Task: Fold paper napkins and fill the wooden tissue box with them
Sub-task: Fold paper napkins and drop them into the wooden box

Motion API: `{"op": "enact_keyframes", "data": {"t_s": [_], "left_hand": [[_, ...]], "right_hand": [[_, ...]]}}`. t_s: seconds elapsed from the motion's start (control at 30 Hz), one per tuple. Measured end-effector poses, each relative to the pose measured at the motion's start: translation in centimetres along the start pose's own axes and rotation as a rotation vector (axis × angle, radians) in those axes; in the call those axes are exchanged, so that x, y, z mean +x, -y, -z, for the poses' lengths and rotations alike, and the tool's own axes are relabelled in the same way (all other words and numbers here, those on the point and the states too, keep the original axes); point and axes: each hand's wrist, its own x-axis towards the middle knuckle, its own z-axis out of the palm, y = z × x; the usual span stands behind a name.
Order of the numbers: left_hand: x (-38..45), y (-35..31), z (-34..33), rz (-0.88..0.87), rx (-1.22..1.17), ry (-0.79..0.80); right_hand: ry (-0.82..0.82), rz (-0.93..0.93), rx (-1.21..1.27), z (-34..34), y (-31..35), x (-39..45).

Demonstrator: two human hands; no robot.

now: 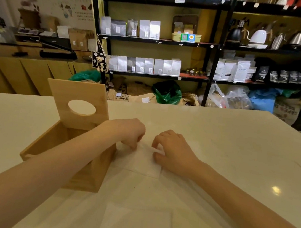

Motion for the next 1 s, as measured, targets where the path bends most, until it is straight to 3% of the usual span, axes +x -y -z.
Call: {"op": "enact_keyframes", "data": {"t_s": [0.23,0.43,0.5,0.63,0.87,1.0], "left_hand": [[-4.5,0.0,1.9,-0.065,-0.191,-0.377],[-11.3,-0.7,2.0,-0.179,-0.548,-0.671],[-13.2,-1.2,1.5,-0.172,-0.749,-0.636],[-15.6,-1.9,-0.6,-0.093,-1.171,-0.367],[-17.1,-2.5,-6.7,0.005,-1.323,-0.124],[-16.6,-2.4,-8.9,0.020,-1.470,-0.116]], "right_hand": [[-0.222,-0.121,0.463,3.3,0.2,-2.0],[-0.246,-0.222,0.931,7.1,2.3,-5.5],[-0.223,-0.258,1.083,7.6,3.1,-6.9],[-0.058,-0.305,1.225,7.3,4.6,-9.8],[0.146,-0.415,1.239,4.6,6.3,-12.8],[0.176,-0.487,1.170,3.6,6.7,-13.0]]}}
